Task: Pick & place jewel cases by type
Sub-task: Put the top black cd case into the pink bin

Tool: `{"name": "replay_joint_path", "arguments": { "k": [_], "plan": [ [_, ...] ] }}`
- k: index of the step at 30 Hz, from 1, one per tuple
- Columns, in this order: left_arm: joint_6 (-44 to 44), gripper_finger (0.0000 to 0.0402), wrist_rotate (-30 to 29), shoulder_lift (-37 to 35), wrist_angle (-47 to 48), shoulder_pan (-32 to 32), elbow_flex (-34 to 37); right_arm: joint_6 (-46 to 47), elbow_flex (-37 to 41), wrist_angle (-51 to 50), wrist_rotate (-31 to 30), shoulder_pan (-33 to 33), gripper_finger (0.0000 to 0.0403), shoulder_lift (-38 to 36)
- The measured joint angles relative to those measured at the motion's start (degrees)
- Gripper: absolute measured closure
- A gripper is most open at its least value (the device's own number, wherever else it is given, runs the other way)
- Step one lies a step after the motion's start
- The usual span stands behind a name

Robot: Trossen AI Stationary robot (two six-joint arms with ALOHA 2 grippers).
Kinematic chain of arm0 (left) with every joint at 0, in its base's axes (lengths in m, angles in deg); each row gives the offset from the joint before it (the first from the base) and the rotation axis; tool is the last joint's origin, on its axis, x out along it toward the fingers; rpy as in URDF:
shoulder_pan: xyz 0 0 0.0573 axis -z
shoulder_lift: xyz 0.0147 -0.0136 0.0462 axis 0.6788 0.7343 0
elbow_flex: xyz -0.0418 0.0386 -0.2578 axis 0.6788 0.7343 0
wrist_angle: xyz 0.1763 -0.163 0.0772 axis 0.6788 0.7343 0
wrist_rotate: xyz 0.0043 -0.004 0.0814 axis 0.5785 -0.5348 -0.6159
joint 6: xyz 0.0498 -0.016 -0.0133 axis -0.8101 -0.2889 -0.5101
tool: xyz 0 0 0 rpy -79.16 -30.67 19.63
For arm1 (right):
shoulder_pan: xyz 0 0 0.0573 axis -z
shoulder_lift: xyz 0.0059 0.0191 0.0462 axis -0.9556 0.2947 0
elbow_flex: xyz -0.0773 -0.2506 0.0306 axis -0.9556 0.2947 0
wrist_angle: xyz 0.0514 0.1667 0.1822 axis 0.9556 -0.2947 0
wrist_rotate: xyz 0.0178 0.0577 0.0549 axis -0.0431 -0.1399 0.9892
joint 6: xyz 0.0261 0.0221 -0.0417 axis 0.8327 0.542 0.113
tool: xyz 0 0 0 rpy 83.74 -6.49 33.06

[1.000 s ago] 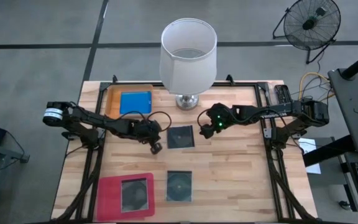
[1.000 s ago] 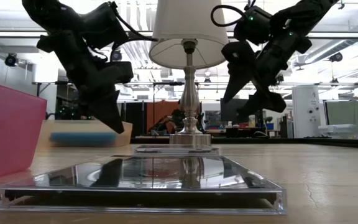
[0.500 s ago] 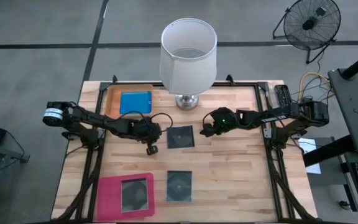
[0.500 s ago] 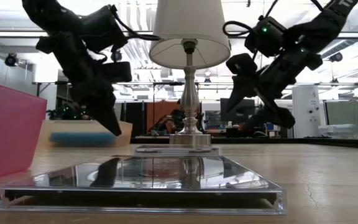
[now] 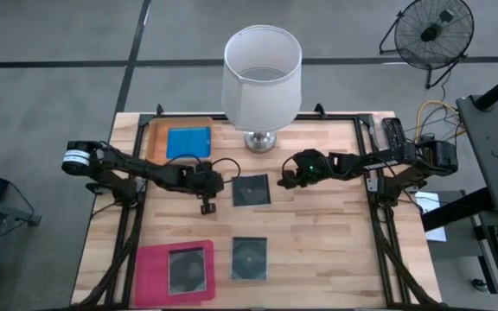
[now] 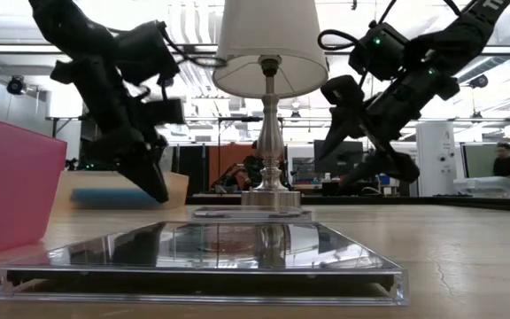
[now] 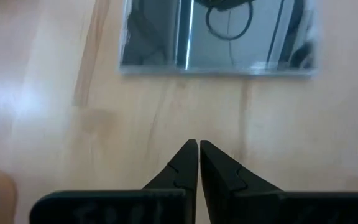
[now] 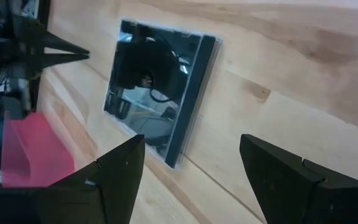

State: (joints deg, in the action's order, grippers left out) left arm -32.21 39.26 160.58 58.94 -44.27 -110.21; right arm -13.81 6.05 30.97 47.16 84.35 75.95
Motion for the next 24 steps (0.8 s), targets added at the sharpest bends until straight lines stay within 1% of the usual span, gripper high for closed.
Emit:
{"name": "replay_joint_path", "arguments": {
  "k": [4,11,16,20,24],
  "plan": [
    [0.6,0.0402,0.8,3.8,-1.5,-0.3,-0.2,0.0,0.0,-0.1,-0.4,0.0,0.0145,0.0],
    [-0.1,0.0402,0.6,9.2,-1.1,-0.3,-4.3,1.4,0.1,-0.1,-0.6,0.0,0.0146,1.1],
    [-1.3,0.0402,0.5,11.1,-1.5,-0.3,-6.4,1.7,-0.7,1.8,0.1,-0.2,0.0147,6.4],
    [-1.2,0.0402,0.8,11.2,-1.8,-0.3,-7.1,2.6,-2.3,5.9,0.8,-0.5,0.0148,10.9],
    [-1.2,0.0402,0.9,11.1,-1.9,-0.3,-7.2,2.5,-4.8,6.8,2.3,-0.7,0.0149,14.7]
  ]
}}
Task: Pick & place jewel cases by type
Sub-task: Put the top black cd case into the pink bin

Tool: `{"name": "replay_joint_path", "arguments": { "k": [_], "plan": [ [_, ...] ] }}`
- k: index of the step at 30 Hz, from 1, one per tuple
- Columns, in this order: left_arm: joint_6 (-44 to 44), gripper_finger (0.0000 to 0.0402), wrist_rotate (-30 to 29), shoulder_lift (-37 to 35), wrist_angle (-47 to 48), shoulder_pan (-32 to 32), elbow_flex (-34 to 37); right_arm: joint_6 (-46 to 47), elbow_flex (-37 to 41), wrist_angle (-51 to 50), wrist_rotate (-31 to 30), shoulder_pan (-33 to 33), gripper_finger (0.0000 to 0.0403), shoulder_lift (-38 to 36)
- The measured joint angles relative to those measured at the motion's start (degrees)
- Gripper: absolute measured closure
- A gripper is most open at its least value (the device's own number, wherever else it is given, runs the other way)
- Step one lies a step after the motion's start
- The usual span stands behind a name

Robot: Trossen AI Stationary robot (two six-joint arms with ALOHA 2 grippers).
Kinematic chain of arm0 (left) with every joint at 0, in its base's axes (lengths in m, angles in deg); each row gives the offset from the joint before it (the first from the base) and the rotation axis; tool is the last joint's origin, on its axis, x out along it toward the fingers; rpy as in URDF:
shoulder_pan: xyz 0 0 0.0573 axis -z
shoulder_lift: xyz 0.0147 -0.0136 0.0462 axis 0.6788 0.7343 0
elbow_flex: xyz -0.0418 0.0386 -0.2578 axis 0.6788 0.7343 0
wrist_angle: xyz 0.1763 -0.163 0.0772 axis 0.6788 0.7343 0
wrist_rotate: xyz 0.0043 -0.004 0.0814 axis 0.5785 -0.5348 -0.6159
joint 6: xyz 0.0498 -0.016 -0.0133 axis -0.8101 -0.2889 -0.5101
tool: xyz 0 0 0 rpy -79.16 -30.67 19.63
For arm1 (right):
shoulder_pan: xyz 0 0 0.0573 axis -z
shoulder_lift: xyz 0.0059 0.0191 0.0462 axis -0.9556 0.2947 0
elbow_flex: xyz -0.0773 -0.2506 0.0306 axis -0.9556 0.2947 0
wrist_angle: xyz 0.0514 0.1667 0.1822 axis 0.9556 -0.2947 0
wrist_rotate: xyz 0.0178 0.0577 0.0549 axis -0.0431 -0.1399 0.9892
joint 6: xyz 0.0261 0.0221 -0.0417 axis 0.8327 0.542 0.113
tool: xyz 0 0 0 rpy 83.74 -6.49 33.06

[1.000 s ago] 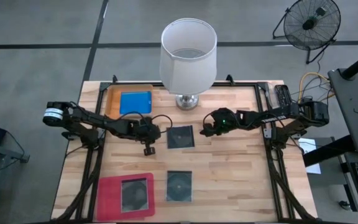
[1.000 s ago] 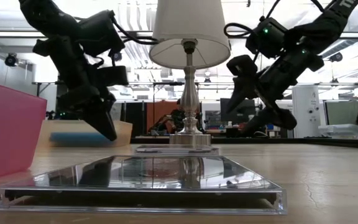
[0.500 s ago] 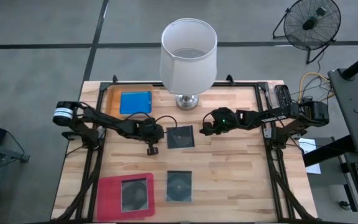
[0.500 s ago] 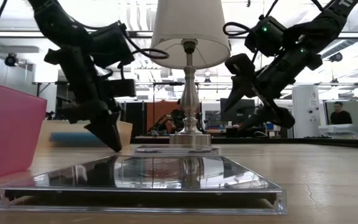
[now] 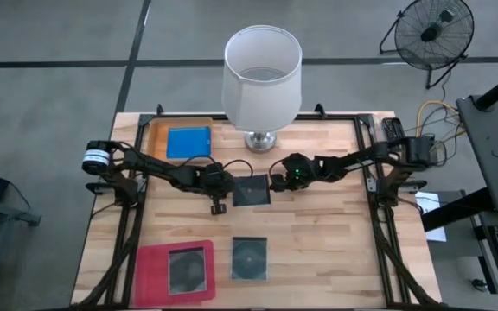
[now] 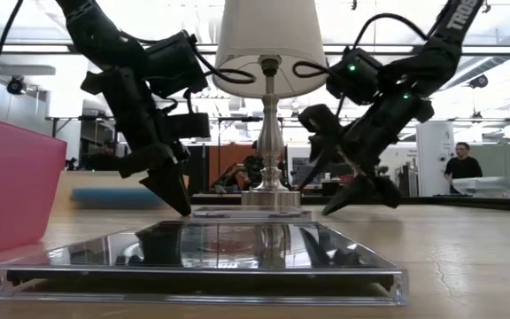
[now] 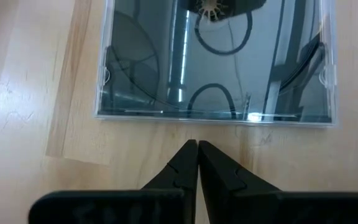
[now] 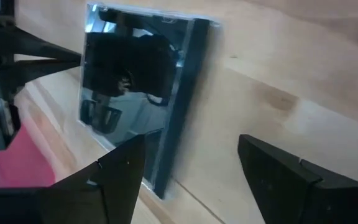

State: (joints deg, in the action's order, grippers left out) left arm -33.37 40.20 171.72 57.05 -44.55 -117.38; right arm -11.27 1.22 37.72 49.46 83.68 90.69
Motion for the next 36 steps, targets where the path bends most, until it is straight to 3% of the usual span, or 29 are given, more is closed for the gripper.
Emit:
{"name": "replay_joint_path", "arguments": {
  "k": [20,36],
  "plan": [
    [0.5,0.0402,2.8,0.4,-5.1,0.0,0.1,-1.0,-4.6,0.1,0.8,-0.5,0.0152,5.0],
    [3.3,0.0402,3.6,8.5,-2.7,0.3,-4.0,-0.6,-4.5,0.0,1.9,-0.4,0.0154,5.0]
  ]
}}
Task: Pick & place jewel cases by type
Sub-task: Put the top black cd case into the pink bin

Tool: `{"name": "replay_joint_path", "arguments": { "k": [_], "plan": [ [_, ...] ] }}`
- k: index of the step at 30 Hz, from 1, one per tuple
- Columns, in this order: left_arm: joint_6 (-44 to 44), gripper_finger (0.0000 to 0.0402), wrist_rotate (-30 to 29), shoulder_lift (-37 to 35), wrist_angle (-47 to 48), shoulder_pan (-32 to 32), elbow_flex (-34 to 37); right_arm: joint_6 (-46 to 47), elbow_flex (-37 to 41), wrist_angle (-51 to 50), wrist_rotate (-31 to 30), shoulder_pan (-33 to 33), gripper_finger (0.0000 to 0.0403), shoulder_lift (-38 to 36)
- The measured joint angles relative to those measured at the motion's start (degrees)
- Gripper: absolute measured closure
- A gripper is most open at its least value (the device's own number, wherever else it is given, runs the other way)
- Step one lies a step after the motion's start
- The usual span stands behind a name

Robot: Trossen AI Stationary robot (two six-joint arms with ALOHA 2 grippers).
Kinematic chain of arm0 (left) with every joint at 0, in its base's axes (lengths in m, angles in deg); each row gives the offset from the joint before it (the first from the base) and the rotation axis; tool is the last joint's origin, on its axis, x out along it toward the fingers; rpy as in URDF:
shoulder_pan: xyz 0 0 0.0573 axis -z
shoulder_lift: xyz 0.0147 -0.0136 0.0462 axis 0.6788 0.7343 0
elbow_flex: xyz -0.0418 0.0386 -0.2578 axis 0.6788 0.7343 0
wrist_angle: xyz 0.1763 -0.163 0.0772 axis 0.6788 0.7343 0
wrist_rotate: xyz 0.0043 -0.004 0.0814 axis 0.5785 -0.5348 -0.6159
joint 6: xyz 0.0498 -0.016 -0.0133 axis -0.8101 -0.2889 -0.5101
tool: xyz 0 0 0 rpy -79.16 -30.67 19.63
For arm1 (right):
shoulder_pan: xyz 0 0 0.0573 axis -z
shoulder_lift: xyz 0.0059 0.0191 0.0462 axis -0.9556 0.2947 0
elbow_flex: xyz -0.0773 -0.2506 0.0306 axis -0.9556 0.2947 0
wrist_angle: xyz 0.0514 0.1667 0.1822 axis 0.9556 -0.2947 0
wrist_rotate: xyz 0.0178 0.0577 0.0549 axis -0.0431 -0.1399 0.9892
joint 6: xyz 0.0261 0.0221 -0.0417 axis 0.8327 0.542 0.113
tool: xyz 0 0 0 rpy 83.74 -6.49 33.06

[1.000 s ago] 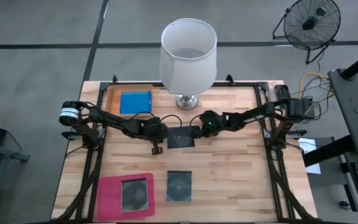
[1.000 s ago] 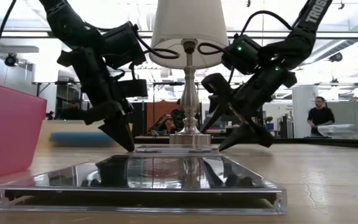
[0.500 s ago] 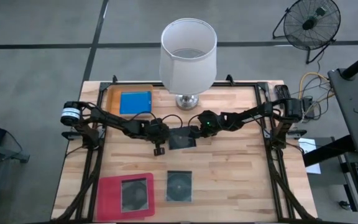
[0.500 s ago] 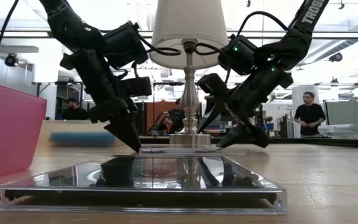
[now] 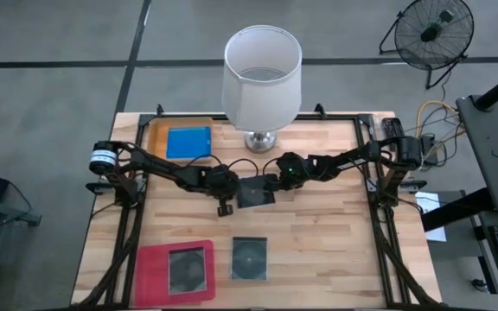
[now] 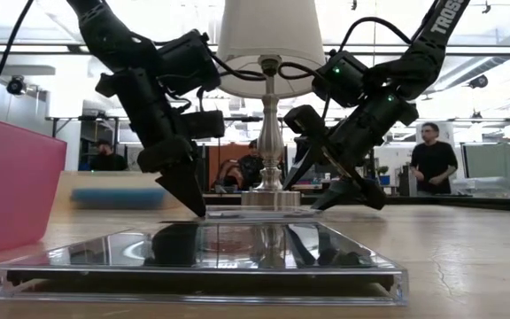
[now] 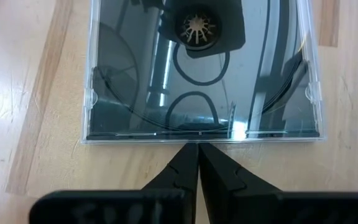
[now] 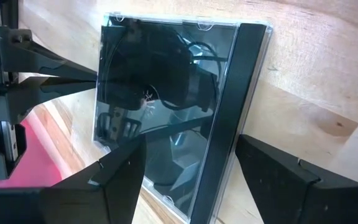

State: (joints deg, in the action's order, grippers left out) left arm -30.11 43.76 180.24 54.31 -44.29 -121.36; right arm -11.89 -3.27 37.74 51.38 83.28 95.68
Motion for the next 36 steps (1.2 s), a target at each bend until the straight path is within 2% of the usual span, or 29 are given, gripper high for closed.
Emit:
{"name": "replay_joint_path", "arguments": {
  "k": [36],
  "plan": [
    [0.1,0.0402,0.4,0.2,1.2,-0.2,-0.3,-0.8,0.3,0.2,3.4,-0.2,0.0154,-2.4]
  ]
}}
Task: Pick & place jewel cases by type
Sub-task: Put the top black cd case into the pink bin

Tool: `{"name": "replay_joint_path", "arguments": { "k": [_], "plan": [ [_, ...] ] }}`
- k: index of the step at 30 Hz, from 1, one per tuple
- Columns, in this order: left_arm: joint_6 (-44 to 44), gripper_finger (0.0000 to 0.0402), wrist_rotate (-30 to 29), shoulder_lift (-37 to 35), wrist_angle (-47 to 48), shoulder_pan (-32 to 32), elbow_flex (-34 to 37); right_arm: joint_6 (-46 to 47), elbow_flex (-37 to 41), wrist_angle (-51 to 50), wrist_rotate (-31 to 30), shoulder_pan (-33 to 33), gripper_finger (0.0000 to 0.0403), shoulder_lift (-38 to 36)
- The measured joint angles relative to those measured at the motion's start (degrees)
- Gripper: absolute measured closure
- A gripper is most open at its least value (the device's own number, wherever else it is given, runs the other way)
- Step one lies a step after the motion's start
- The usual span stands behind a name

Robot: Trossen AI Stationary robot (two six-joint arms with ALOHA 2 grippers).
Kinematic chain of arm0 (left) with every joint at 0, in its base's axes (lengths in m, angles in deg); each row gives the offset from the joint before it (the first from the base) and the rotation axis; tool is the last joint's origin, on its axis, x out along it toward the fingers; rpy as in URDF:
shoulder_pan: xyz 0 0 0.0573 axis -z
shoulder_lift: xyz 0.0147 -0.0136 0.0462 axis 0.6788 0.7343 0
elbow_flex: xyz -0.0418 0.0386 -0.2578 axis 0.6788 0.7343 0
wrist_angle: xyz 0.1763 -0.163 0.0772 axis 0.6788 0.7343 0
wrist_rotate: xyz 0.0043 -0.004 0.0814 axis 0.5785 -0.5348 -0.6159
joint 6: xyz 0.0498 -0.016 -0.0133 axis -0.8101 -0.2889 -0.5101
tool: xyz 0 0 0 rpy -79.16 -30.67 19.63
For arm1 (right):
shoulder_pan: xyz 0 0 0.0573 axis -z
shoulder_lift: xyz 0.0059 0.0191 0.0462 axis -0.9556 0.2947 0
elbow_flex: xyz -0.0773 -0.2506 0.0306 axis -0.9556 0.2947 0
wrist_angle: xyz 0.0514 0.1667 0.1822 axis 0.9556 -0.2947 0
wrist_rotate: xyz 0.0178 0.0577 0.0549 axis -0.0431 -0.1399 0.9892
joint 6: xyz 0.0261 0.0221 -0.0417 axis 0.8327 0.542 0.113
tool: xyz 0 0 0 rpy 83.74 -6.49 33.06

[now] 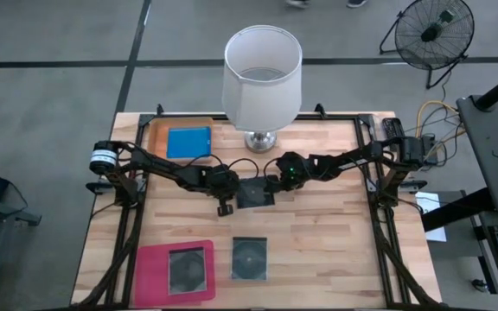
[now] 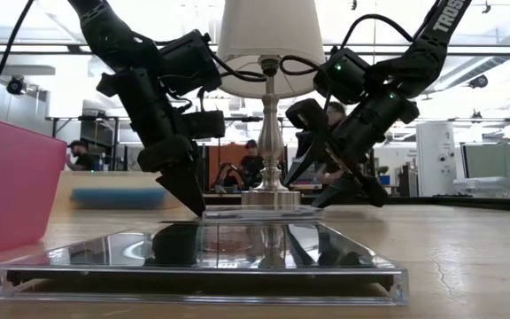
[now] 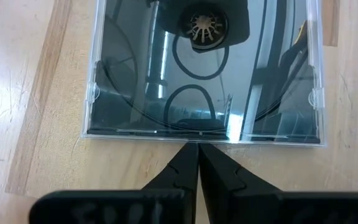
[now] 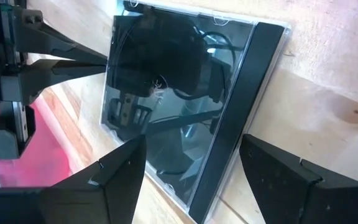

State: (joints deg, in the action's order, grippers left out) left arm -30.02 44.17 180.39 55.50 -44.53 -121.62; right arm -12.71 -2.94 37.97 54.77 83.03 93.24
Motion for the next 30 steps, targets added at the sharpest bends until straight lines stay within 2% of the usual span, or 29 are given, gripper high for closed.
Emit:
{"name": "replay_joint_path", "arguments": {
  "k": [30],
  "plan": [
    [1.1,0.0402,-0.1,0.0,0.1,0.0,0.0,-1.7,0.2,-1.4,-0.2,-0.2,0.0154,-4.3]
  ]
}}
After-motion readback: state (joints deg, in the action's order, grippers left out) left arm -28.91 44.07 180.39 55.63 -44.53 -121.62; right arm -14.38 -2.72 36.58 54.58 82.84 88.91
